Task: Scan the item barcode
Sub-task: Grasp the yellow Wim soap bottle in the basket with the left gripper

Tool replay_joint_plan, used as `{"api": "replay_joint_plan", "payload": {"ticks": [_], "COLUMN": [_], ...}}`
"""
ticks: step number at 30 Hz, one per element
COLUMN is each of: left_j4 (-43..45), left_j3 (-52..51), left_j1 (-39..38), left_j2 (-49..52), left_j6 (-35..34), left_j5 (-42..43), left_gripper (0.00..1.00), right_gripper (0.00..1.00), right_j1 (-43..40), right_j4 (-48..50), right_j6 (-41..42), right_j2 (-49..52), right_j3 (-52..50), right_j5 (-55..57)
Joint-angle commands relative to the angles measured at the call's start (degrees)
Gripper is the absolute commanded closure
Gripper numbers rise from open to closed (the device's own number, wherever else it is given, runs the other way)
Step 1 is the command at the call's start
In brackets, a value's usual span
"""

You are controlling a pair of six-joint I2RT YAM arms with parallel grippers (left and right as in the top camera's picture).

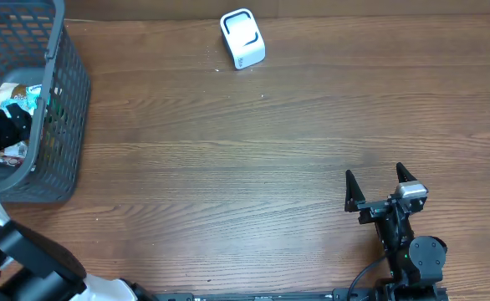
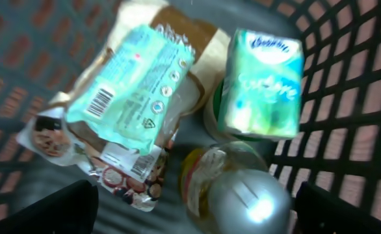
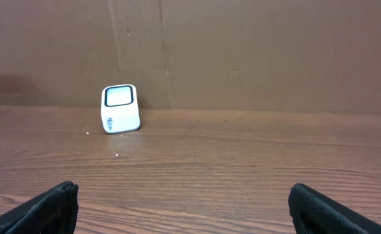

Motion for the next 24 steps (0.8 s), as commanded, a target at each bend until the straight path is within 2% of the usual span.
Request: {"api": "replay_joint_plan", "payload": {"ticks": [1, 9, 11, 14, 24], "left_j4": [-0.11, 0.02, 0.11, 0.37, 0.96], "left_j3": [1.03, 1.03, 1.03, 1.03, 1.03], "left_j1": [0.26, -0.24, -0.26, -0.31, -1.33], "left_j2": [2.73, 7.37, 7.91, 8.35, 8.44], "left_j6": [2.64, 3.69, 3.69, 3.67, 3.65], "left_j5": [2.73, 5.01, 5.03, 5.03, 4.94], "left_gripper": [0.02, 0.04, 0.07, 0.23, 0.31], "right_gripper": [0.00, 0.00, 0.00, 0.00, 0.00], "right_j1": [-0.17, -0.17, -0.17, -0.17, -0.17], "right_j4": [0.13, 0.13, 0.13, 0.13, 0.13], "right_j6": [-0.37, -0.37, -0.37, -0.37, -0.37], "right_j2": [-0.52, -0.50, -0.52, -0.52, -0.50], "right_j3": [-0.61, -0.61, -0.61, -0.61, -0.61], "right_j5": [0.55, 0.55, 0.55, 0.55, 0.57]}}
